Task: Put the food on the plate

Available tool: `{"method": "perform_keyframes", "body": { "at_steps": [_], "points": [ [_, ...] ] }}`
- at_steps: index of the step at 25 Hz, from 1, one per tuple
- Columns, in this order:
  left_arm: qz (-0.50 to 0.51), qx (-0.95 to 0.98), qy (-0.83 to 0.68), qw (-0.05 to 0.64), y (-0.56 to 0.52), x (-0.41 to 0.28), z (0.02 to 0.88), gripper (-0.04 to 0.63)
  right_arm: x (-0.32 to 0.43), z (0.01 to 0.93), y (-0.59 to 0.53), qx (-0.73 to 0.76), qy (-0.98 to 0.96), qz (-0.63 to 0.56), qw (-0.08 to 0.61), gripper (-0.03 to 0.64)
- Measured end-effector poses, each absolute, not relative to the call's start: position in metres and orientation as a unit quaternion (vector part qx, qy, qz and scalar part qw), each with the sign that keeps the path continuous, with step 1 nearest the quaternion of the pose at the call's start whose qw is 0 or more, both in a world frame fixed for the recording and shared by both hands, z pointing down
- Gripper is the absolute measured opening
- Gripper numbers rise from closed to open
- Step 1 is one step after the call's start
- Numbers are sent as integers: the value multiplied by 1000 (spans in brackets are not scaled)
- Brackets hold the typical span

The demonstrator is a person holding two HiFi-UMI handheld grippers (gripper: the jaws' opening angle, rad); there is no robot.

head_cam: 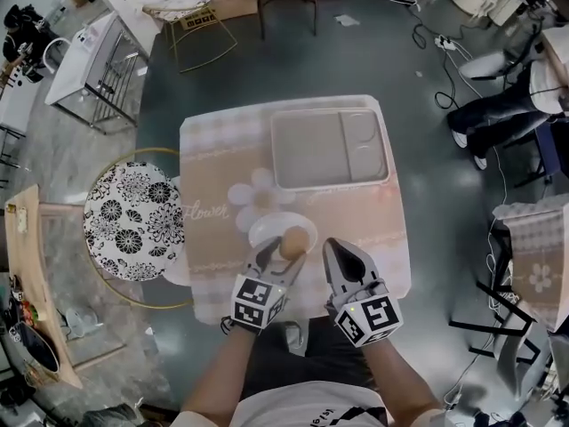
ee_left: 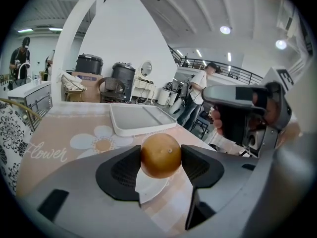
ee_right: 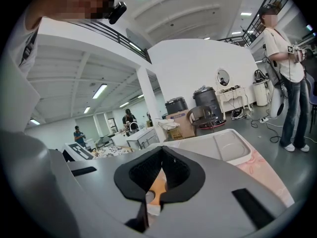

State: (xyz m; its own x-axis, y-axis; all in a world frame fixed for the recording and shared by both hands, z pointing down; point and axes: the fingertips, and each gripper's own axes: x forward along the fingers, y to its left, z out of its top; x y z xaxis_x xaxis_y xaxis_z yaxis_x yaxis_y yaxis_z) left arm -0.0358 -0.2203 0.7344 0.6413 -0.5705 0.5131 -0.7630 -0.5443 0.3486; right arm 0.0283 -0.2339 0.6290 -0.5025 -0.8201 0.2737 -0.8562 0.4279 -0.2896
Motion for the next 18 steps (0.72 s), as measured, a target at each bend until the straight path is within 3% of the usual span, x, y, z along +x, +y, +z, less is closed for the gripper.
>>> {"method": "perform_keyframes", "body": {
  "at_steps": [18],
  "points": [
    [236,861,-411,184,-223,-41,763,264,28,648,-239,493,-846,200,42,12]
  ]
}}
